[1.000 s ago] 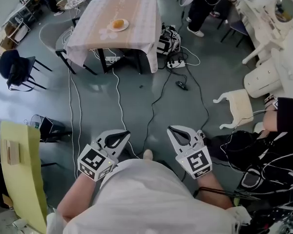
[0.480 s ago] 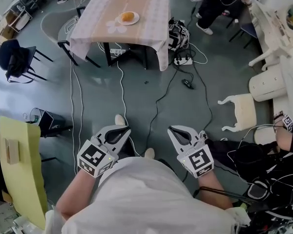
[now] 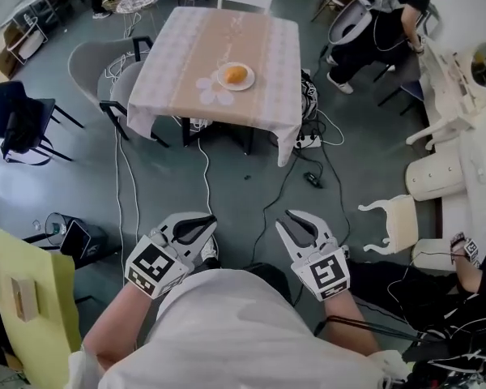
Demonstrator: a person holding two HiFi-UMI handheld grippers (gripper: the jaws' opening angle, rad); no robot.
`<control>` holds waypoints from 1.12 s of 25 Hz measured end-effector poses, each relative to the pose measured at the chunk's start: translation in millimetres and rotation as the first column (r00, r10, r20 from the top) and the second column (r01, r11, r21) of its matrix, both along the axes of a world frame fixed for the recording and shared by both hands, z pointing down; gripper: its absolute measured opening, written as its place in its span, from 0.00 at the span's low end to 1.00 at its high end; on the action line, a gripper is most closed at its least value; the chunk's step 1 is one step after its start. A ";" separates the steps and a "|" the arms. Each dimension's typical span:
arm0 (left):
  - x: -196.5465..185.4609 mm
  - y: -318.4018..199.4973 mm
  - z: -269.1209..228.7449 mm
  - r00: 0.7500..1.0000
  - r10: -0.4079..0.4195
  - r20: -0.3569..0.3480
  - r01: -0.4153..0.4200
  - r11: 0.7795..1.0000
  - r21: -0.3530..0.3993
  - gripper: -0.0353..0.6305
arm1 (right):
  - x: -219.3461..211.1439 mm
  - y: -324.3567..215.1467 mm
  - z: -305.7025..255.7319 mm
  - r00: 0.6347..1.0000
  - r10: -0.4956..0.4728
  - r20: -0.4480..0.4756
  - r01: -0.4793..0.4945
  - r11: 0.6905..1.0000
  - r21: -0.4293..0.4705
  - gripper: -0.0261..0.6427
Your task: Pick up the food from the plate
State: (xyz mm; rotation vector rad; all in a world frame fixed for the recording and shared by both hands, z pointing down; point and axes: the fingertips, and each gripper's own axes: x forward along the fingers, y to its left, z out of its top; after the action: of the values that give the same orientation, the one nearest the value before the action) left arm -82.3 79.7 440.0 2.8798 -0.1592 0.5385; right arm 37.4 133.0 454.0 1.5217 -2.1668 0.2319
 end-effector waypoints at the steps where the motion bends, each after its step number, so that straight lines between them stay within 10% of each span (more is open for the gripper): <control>1: -4.6 -15.2 -0.5 1.000 0.003 -0.002 -0.003 1.000 -0.003 0.07 | -0.1 -16.6 -1.6 1.000 0.004 -0.005 -0.004 1.000 0.002 0.17; 13: 1.0 -136.1 7.9 0.991 -0.133 -0.035 0.131 0.990 -0.045 0.21 | 24.8 -168.2 22.1 0.982 -0.159 -0.103 0.156 0.987 -0.035 0.25; 28: 87.2 -288.1 -18.3 0.913 -0.408 0.001 0.407 0.913 -0.034 0.22 | 130.1 -411.7 97.6 0.805 -0.513 -0.298 0.499 0.857 -0.126 0.37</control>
State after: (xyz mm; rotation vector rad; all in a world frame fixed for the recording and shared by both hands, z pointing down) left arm 4.9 -208.3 421.7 2.6983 -0.7239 0.4434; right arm 167.5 -278.7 551.6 0.8284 -2.1834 -0.1452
